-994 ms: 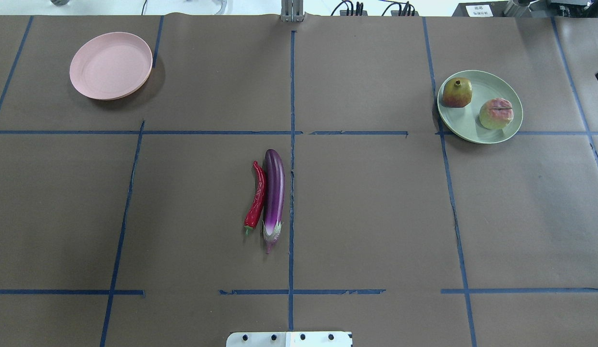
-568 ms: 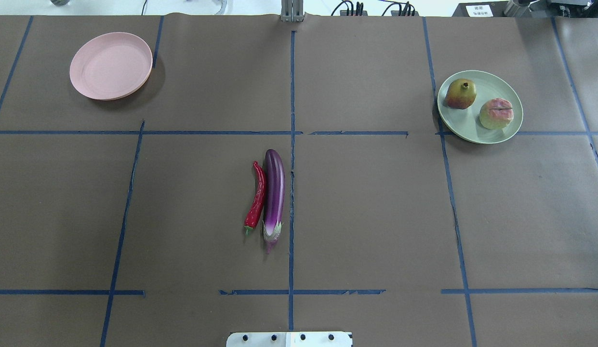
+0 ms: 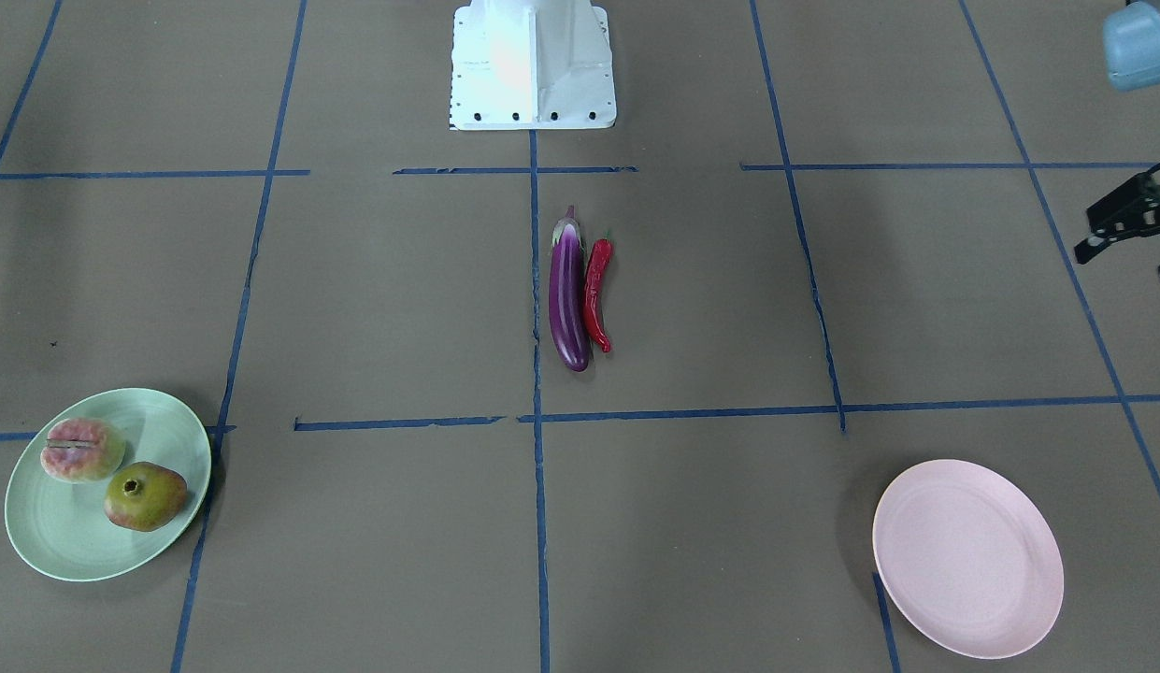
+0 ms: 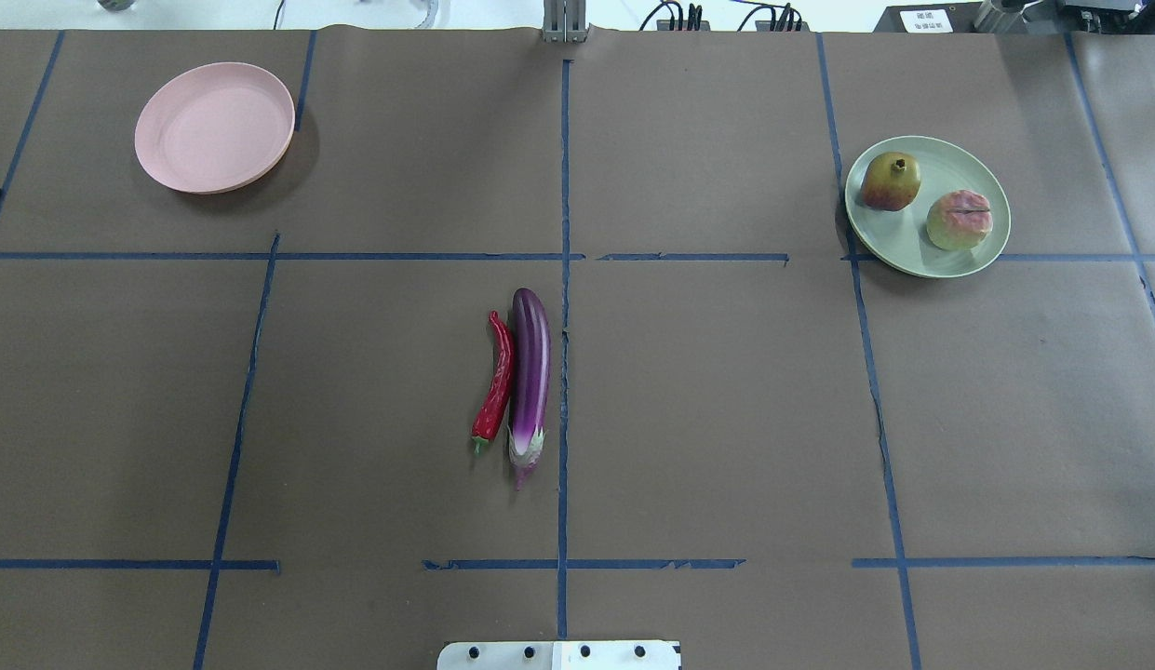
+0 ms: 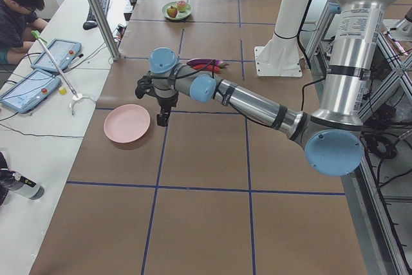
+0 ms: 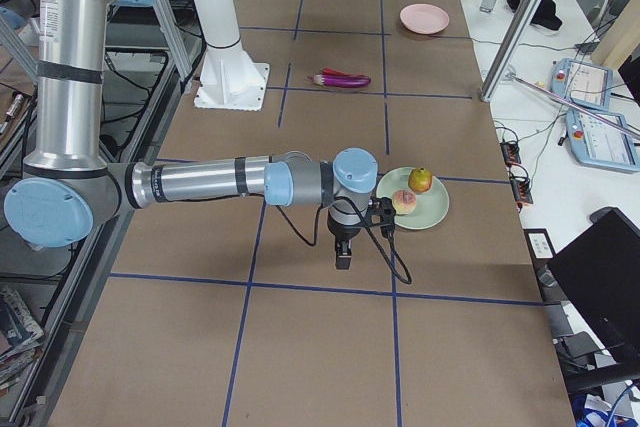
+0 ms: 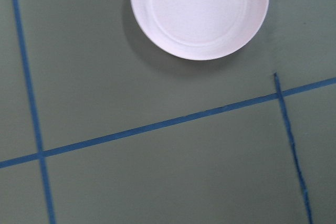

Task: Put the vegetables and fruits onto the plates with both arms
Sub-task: 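Move the left gripper down over the purple eggplant and grasp it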

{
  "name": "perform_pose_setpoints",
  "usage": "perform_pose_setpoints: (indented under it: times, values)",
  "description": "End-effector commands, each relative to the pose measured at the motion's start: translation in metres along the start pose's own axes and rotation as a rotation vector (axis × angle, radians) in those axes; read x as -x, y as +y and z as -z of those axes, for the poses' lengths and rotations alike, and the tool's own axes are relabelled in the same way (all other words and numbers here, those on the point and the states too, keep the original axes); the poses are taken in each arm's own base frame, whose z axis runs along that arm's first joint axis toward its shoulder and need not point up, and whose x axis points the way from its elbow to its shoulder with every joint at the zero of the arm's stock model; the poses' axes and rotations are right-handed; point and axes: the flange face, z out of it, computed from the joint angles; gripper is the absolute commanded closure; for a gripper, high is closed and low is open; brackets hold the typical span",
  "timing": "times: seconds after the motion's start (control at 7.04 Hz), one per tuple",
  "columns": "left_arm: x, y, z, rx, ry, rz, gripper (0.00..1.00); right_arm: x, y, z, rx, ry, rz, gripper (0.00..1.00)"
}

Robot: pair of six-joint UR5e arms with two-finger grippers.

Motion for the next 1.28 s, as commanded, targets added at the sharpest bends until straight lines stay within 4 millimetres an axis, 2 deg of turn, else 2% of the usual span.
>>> perform_pose_setpoints:
  times: [0.0,0.14,0.28,0.43,0.57,0.71,0.99,1.14]
  values:
    - [-0.149,-0.019,-0.055,0.046,0.053,0.006,0.0,0.001,0.001,0.001,-0.003,0.0,0.001,0.0]
    - [-0.243,0.001,-0.109,0.077,0.023,-0.022,0.0,0.001,0.001,0.001,-0.003,0.0,0.001,0.0]
    - [-0.305,0.02,-0.147,0.031,-0.052,0.004,0.0,0.0,0.001,0.0,0.0,0.0,-0.001,0.0]
    - [-0.368,0.033,-0.173,0.014,-0.063,0.048,0.0,0.0,0.001,0.0,0.001,0.0,0.0,0.0]
    - [-0.405,0.024,-0.182,-0.001,-0.059,0.13,0.0,0.0,0.001,0.0,0.0,0.0,-0.001,0.0]
    - [-0.448,0.025,-0.192,-0.007,-0.051,0.2,0.0,0.0,0.001,0.0,0.001,0.0,-0.001,0.0]
    - [-0.497,0.048,-0.204,-0.023,-0.067,0.261,0.0,0.0,0.001,-0.001,0.002,0.001,-0.002,0.0]
    - [-0.521,0.056,-0.221,-0.046,-0.1,0.262,0.0,0.0,0.001,0.0,0.001,0.001,0.0,0.0]
